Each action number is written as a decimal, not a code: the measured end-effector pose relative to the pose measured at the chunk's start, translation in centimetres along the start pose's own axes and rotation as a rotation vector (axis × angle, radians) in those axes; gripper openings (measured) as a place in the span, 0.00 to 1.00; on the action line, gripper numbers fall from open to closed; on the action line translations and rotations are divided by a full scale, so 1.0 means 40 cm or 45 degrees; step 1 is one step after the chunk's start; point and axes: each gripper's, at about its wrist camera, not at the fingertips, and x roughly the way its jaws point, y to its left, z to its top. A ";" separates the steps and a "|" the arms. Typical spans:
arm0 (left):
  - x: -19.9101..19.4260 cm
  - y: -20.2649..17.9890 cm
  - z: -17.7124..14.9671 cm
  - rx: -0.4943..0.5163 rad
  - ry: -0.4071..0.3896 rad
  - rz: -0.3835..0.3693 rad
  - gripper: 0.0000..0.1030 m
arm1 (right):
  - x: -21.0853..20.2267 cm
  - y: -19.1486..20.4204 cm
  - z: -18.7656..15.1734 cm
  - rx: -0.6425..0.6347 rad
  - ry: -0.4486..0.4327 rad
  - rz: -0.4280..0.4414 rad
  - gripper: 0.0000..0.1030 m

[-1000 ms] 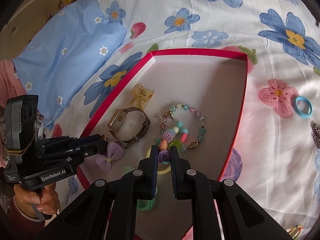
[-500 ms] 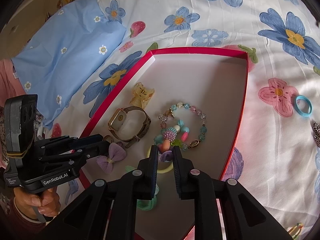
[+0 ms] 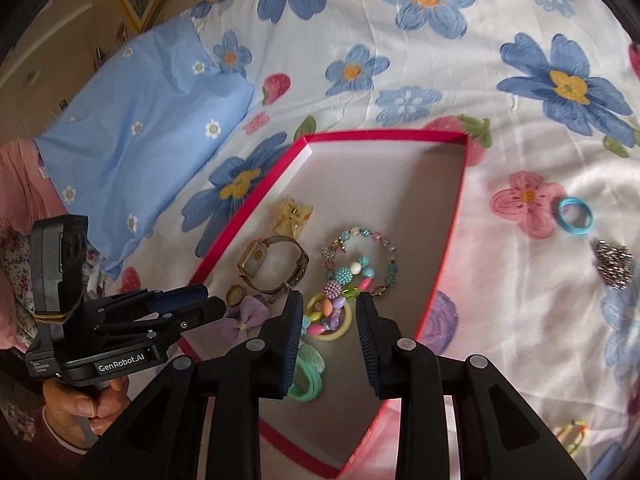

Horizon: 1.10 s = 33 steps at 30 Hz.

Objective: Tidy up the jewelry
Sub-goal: 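Open both tools and move them back over the sheet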

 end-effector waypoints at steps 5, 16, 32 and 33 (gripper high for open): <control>-0.041 -0.039 -0.007 0.014 -0.024 -0.039 0.53 | -0.068 -0.025 -0.013 0.038 -0.052 -0.020 0.35; -0.057 -0.132 -0.004 0.103 -0.016 -0.119 0.59 | -0.225 -0.144 -0.083 0.148 -0.135 -0.158 0.40; 0.001 -0.309 0.012 0.279 0.044 -0.216 0.63 | -0.368 -0.324 -0.161 0.311 -0.195 -0.325 0.40; 0.009 -0.321 0.013 0.289 0.049 -0.222 0.63 | -0.370 -0.332 -0.165 0.317 -0.193 -0.331 0.40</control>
